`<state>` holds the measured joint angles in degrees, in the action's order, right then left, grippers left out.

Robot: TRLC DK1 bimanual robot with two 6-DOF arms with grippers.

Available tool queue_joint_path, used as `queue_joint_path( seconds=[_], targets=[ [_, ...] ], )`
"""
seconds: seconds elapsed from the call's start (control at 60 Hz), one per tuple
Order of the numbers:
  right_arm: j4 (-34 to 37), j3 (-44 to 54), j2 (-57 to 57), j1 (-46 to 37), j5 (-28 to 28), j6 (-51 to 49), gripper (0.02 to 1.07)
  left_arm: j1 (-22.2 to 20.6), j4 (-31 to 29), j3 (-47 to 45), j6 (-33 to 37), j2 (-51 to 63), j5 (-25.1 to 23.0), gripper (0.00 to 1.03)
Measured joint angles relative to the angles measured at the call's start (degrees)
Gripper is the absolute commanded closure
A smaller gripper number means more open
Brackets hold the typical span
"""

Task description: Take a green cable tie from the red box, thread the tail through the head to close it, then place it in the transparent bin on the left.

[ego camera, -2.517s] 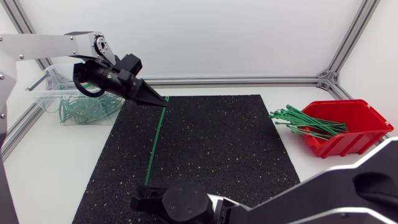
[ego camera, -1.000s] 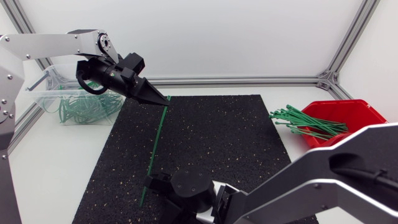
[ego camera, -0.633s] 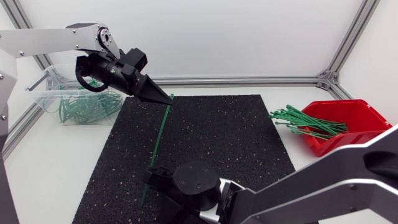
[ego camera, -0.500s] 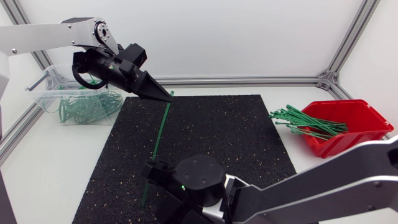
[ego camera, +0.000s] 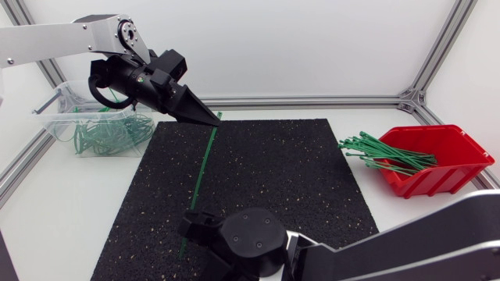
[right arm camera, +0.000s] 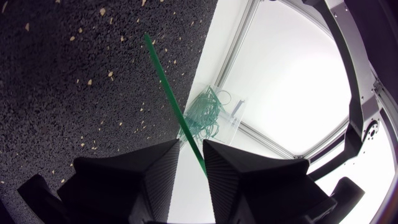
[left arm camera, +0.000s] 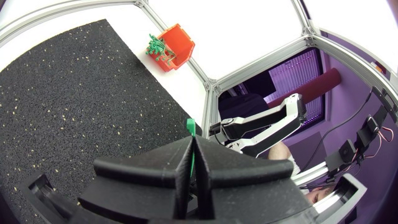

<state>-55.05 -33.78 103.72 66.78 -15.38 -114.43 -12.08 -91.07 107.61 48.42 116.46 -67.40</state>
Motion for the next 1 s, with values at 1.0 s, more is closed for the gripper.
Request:
queue_joint_path(
  seconds=[1.0],
  targets=[
    [0.04, -0.28, 4.39, 5.11, -1.66, 2.19, 0.84, 0.00, -0.02, 0.11, -0.68, -1.01, 0.24, 1.00]
  ],
)
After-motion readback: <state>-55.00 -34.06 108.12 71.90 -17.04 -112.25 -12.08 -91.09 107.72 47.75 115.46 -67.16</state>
